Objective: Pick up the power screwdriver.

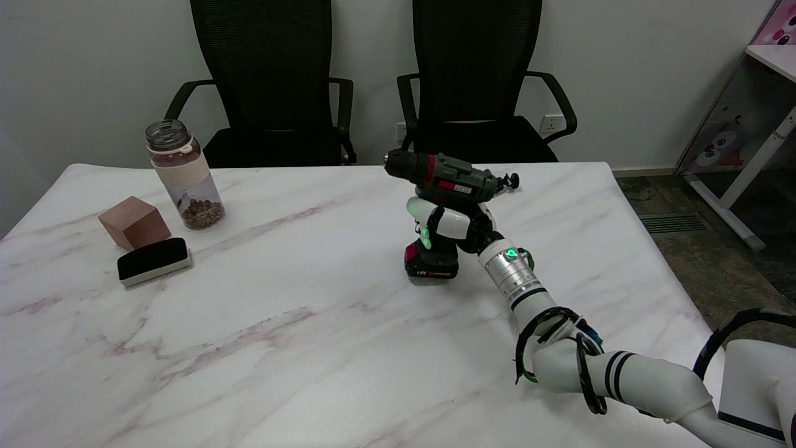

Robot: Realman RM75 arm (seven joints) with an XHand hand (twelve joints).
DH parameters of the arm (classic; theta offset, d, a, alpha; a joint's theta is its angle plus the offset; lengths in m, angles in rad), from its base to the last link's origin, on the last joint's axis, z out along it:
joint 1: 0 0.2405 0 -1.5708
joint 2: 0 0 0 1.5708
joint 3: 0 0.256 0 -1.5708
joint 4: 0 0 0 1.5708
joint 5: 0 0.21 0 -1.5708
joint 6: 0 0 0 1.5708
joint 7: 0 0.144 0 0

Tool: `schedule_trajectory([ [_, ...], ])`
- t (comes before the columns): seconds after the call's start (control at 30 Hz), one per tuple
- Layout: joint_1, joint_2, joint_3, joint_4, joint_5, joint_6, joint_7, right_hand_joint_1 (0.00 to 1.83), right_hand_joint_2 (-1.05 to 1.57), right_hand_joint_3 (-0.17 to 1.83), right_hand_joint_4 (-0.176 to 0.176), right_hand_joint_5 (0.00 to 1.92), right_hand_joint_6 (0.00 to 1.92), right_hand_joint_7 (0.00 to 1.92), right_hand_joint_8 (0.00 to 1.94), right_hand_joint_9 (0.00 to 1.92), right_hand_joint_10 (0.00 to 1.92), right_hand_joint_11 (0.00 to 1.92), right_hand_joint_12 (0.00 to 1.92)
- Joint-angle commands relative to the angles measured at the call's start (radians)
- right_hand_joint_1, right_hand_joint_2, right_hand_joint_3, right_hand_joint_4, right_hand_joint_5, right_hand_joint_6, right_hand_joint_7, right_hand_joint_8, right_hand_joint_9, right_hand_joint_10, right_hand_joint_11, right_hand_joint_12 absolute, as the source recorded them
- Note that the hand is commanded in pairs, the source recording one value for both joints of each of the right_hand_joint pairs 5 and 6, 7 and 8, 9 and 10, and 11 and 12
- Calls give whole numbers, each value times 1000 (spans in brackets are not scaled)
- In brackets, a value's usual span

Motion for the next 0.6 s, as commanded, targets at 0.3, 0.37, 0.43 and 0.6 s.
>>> schedule_trajectory([
  [0.3, 112, 77, 3, -201, -38, -36, -137, 864, 972, 955, 23, 1634, 1634, 1634, 1634, 1920, 1920, 1920, 1920],
  [0.37, 134, 78, 3, -219, -38, -40, -145, 863, 944, 965, 24, 1630, 1630, 1630, 1630, 1920, 1920, 1920, 1920],
  [0.43, 154, 81, 3, -236, -38, -47, -145, 863, 931, 970, 24, 1629, 1629, 1629, 1629, 1920, 1920, 1920, 1920],
  [0.6, 201, 89, 5, -272, -61, -63, -145, 861, 917, 974, 26, 1642, 1642, 1642, 1642, 1920, 1920, 1920, 1920],
])
